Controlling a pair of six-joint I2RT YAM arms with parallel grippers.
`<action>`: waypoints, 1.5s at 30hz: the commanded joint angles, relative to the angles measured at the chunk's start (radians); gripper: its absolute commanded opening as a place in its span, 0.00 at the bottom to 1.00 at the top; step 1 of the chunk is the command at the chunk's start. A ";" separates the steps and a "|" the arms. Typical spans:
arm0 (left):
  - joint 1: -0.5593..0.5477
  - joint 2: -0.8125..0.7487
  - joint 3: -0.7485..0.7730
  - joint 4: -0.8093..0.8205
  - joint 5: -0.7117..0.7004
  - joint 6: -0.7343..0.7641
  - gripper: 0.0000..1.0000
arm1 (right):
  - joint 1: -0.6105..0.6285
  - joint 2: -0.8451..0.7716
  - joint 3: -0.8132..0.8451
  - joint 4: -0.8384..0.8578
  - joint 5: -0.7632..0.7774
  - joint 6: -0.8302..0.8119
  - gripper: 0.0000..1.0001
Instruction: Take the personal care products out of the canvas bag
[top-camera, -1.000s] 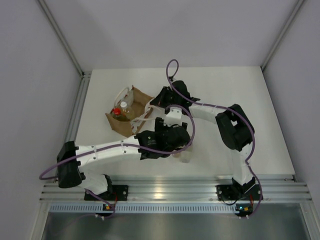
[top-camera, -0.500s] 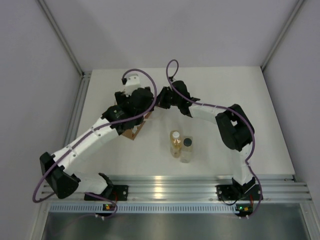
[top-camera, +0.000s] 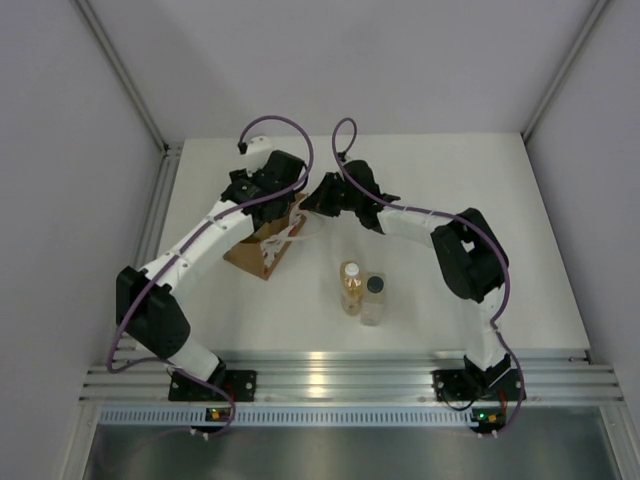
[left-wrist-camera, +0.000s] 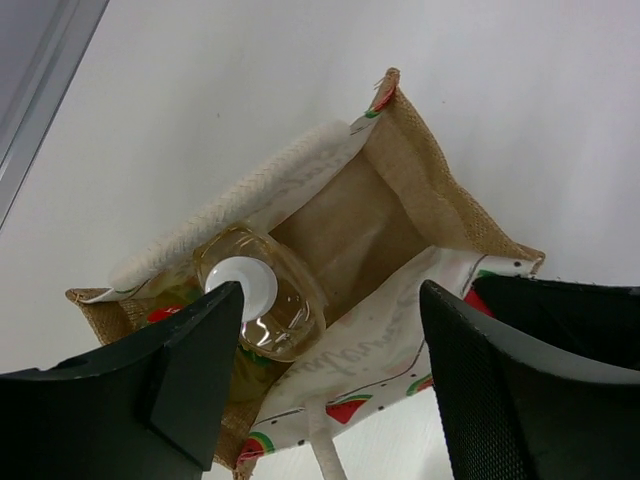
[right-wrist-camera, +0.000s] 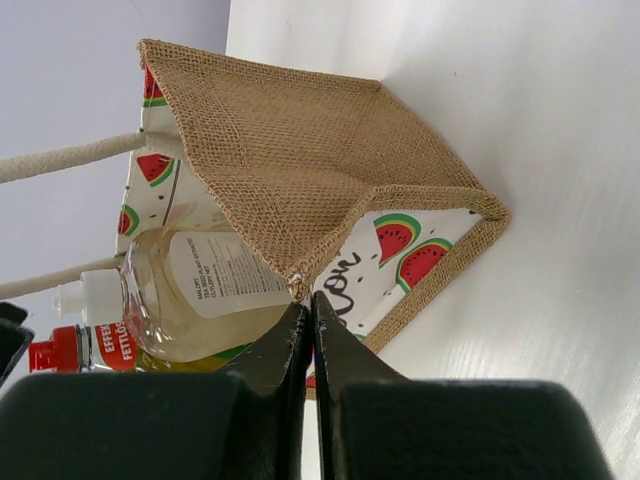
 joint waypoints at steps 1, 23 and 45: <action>0.024 -0.016 -0.003 -0.014 -0.049 -0.038 0.75 | 0.002 0.015 0.023 -0.035 0.017 -0.025 0.01; 0.089 -0.001 -0.132 -0.014 -0.025 -0.074 0.68 | 0.002 0.024 0.019 -0.035 0.016 -0.029 0.01; 0.106 0.068 -0.127 -0.014 0.029 -0.066 0.58 | 0.004 0.030 0.015 -0.035 0.022 -0.022 0.01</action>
